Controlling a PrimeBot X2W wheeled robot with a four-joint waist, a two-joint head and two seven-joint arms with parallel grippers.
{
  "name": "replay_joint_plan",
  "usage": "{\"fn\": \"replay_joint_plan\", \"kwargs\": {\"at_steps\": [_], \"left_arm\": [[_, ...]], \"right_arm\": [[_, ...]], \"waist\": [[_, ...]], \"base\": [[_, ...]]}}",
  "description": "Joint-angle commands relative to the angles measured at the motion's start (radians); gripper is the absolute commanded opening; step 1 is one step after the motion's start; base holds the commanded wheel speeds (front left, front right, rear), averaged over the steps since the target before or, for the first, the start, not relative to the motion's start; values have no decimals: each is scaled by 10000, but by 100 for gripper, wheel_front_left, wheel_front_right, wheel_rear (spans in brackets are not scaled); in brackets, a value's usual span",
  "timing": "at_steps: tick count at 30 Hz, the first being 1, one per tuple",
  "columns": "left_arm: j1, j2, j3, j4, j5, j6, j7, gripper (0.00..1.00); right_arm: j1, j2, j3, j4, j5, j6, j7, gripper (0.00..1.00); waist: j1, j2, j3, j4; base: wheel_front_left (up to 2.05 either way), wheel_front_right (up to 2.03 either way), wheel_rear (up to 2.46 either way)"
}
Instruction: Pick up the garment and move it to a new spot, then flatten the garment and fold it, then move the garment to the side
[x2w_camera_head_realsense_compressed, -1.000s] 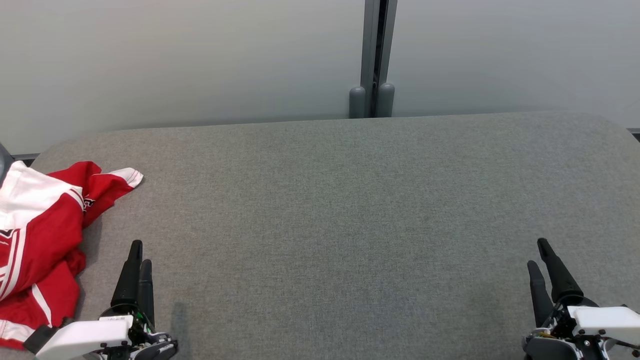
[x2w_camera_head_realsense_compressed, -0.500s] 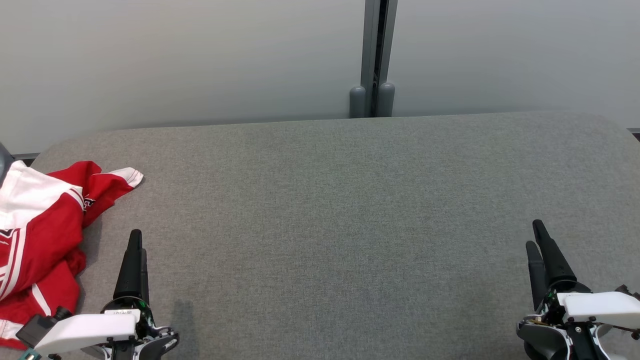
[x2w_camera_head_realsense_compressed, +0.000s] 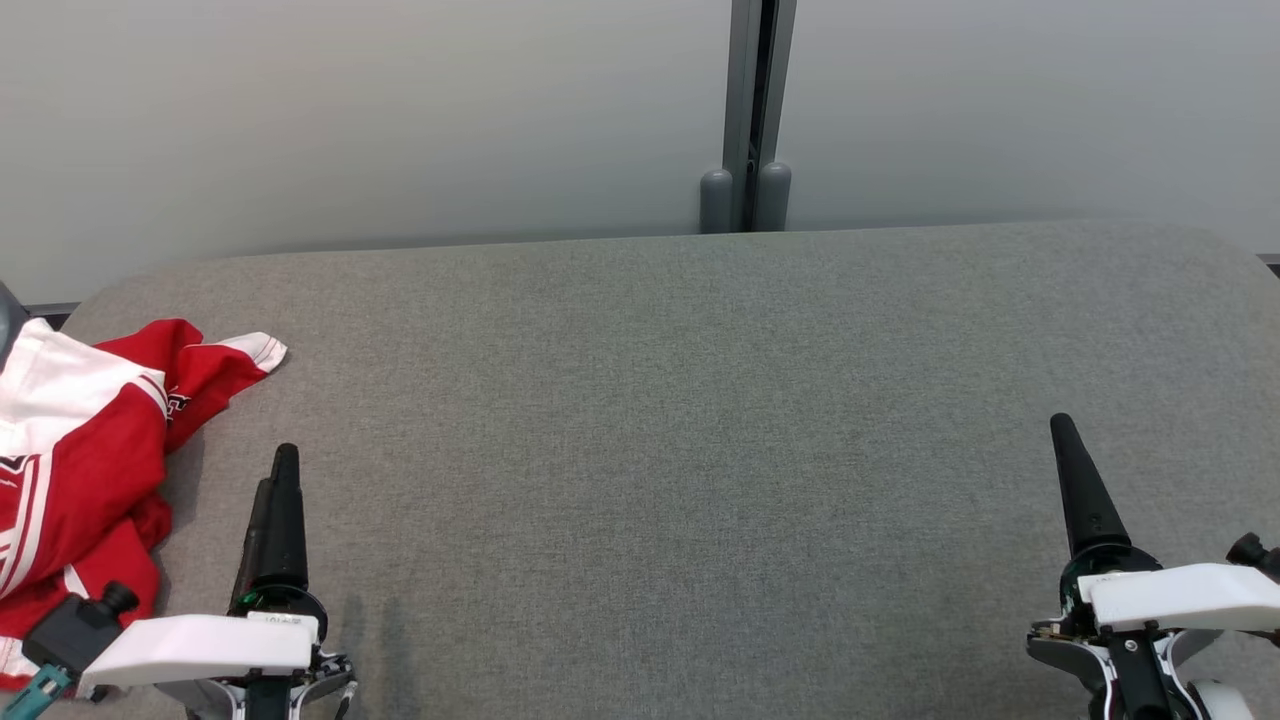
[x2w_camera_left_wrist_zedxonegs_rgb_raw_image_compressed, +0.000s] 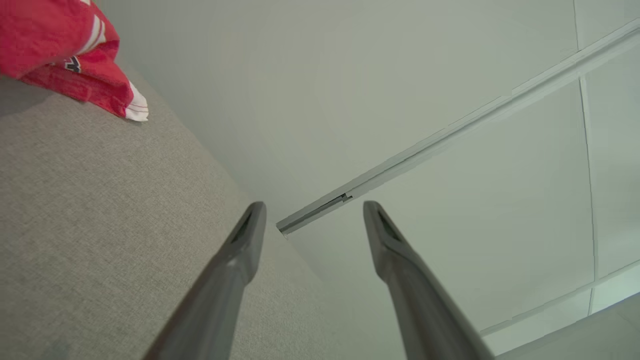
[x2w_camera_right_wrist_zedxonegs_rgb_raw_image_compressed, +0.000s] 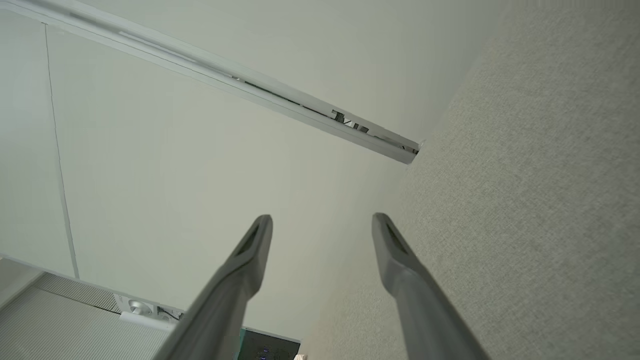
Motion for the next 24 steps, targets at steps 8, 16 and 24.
{"fn": "replay_joint_plan", "kwargs": {"at_steps": [8, 16, 24], "left_arm": [[-180, 96, -184, -408, 2131, 275, -305, 100], [-124, 106, -280, -426, 3894, 643, -555, 100], [-83, 116, -418, -428, 5322, 959, -790, 100]], "right_arm": [[-357, -108, 137, -242, -2062, 11, -330, 100], [-423, -122, 259, -92, -4055, 12, -586, 100], [-457, -135, 335, -77, -5770, 14, -810, 100]], "waist": [[0, -1, 39, 13], [0, -1, 64, 18], [0, -1, 69, 23]], "base": [[0, 0, 0], [0, 0, 0], [0, 0, 0]]}}
